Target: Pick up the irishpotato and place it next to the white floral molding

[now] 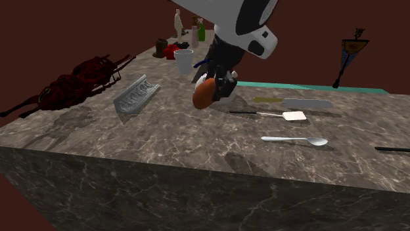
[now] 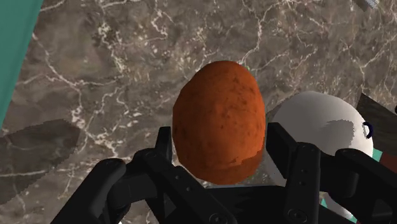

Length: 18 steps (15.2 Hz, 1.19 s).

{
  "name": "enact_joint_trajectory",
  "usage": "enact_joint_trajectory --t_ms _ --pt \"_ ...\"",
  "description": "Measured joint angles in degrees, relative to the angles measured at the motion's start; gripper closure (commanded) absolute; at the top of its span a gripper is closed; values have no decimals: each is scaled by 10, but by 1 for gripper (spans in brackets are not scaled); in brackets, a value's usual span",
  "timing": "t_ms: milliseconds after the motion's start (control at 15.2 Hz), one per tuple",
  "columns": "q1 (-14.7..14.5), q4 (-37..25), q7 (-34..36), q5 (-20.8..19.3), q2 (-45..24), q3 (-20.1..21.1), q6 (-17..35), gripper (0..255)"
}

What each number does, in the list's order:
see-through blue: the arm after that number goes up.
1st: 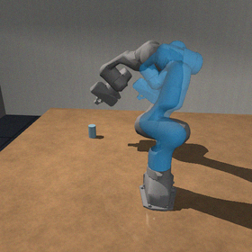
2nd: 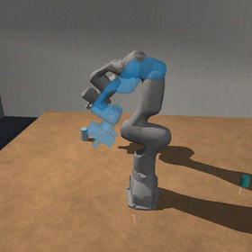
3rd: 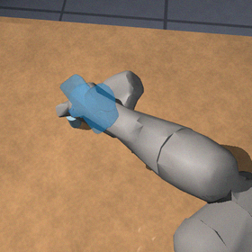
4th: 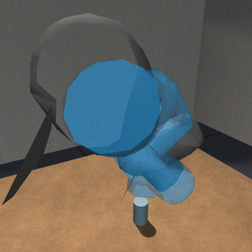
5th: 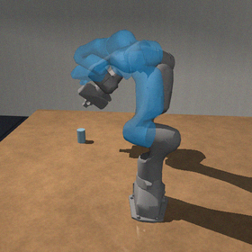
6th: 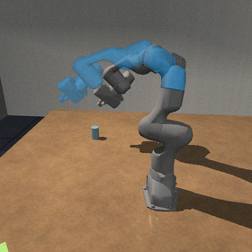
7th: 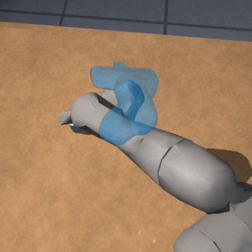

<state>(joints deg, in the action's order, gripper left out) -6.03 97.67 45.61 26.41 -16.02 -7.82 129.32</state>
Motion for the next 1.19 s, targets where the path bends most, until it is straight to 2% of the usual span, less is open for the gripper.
enact_joint_trajectory --t_ms 594,990,1188 --pt "-70 -102 120 -41 -70 21 4 255" --pt "-116 -219 199 -69 -151 28 -14 255" --pt "-134 -301 234 -81 -204 29 -36 255"
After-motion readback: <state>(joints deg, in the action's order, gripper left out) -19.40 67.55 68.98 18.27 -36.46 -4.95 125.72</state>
